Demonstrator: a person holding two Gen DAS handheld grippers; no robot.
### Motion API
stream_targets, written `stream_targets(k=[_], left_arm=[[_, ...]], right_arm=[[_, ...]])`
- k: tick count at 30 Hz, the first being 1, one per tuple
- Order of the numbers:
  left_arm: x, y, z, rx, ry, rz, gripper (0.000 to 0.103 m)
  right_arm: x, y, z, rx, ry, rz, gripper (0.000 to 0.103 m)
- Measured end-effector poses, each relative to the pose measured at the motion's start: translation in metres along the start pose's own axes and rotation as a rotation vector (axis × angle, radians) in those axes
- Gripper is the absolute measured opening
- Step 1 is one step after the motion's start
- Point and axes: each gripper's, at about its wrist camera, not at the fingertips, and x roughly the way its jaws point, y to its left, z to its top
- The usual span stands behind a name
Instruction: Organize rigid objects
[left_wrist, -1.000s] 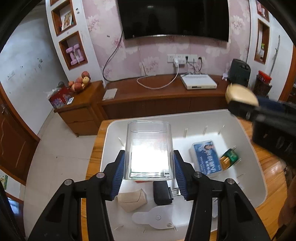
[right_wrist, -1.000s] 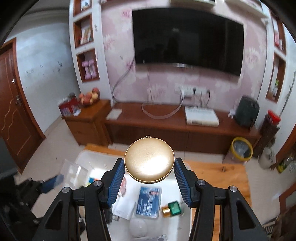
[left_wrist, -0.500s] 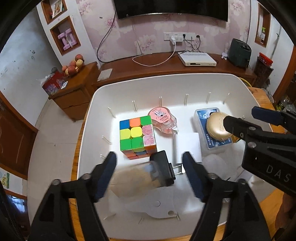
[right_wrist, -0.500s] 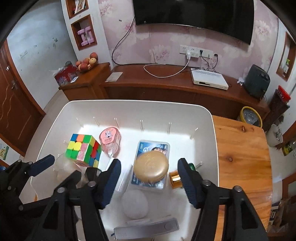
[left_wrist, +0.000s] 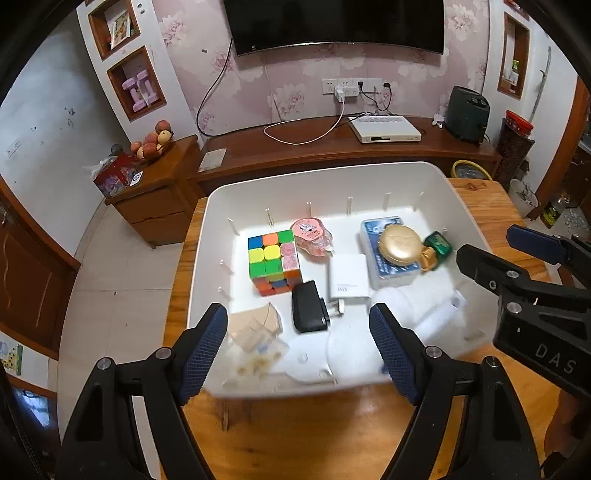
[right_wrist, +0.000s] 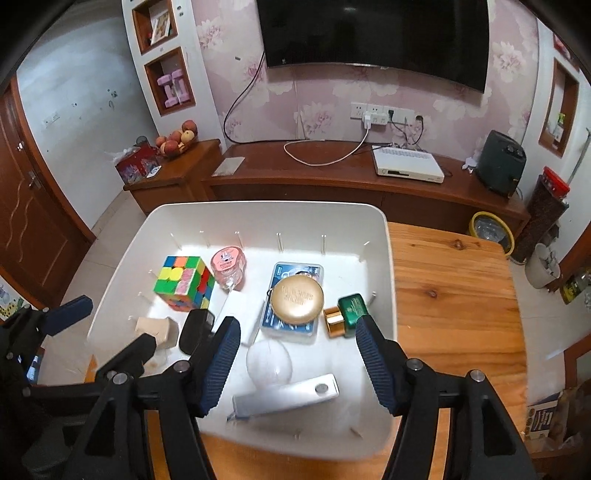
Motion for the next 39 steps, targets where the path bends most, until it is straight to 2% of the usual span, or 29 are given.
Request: stream_targets(k=[5, 14, 19, 26, 29, 32, 39], left_arm=[[-0.041, -0.005, -0.012, 0.013, -0.027, 0.014, 0.082], [-0.104, -0.015, -0.047, 0.000, -0.067, -0.030, 0.082], [-0.125, -0.019, -0.072, -0.029, -0.043, -0.032, 0.082], [-0.156, -0.017, -0.107, -0.080, -0.008, -0.075, 0.082], [-0.169, -0.017, -0.119, -0.095, 0.000, -0.102, 0.082], [-0.178, -0.017, -0.131, -0.110, 0.002, -0.121, 0.082], [-0.189, -0.021, -0.155, -0.143, 0.005, -0.117, 0.082]], right_arm=[[-0.050, -0.002, -0.013, 0.000, -0.058, 0.004, 0.066], [-0.130, 0.001, -0.049, 0.001, -0.145, 0.008, 0.072], [-0.164, 0.000, -0.076, 0.015, -0.152, 0.014, 0.072], [-0.201, -0.002, -0.123, 0.037, -0.116, -0.040, 0.072], [-0.218, -0.005, -0.142, 0.061, -0.119, -0.023, 0.072], [-0.232, -0.010, -0.162, 0.098, -0.132, -0.002, 0.081], [-0.247, -0.004, -0.203, 0.131, -0.117, 0.036, 0.081]])
